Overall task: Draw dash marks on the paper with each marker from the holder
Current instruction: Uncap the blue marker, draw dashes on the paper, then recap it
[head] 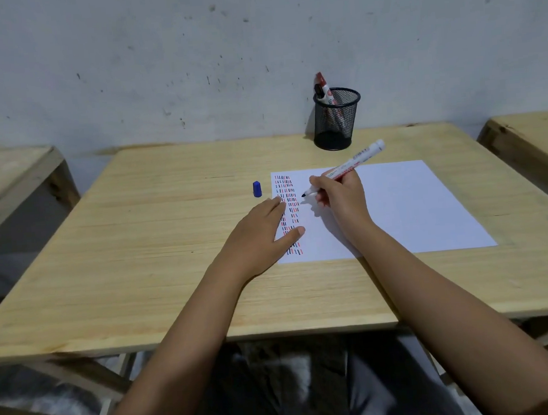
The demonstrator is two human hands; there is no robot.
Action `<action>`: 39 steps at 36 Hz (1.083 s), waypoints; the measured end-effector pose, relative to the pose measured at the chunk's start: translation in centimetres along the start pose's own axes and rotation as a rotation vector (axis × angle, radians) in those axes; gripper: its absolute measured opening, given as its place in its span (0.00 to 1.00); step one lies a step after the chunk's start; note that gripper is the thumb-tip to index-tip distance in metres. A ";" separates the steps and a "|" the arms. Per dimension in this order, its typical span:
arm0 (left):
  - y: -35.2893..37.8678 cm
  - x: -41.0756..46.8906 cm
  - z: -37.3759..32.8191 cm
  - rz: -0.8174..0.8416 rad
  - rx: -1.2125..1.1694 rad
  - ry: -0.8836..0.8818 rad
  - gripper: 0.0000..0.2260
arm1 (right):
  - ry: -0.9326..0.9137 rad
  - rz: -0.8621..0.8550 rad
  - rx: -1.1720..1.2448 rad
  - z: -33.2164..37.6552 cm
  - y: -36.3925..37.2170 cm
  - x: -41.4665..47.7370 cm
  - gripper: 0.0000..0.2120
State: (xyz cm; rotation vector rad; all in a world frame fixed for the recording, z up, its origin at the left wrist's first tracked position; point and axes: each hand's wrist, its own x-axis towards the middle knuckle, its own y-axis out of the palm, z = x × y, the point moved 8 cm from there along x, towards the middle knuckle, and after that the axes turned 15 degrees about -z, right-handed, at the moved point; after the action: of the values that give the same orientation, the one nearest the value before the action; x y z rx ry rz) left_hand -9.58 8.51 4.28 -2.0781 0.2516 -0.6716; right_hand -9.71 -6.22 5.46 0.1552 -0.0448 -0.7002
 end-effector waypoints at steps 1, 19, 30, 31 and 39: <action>0.0 -0.1 0.0 0.001 -0.010 -0.003 0.28 | 0.011 -0.012 0.032 0.0 -0.2 0.1 0.06; -2.9 6.1 3.7 -0.329 0.002 -0.220 0.11 | 0.142 -0.044 0.358 2.3 -1.2 2.1 0.06; -2.9 4.9 0.0 -0.447 -1.108 -0.630 0.07 | 0.107 0.010 0.376 4.0 -1.1 1.4 0.06; -2.5 4.8 -0.4 -0.423 -1.162 -0.646 0.07 | 0.105 0.013 0.379 4.1 -1.1 1.3 0.06; -1.5 4.6 -1.5 -0.359 -1.269 -0.642 0.04 | 0.089 0.040 0.378 4.5 -1.3 0.8 0.06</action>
State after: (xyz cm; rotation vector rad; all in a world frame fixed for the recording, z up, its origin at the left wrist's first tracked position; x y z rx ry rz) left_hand -6.73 6.36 7.81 -3.4689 -0.1323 0.1027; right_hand -10.31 -8.28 9.74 0.5459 -0.0947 -0.6390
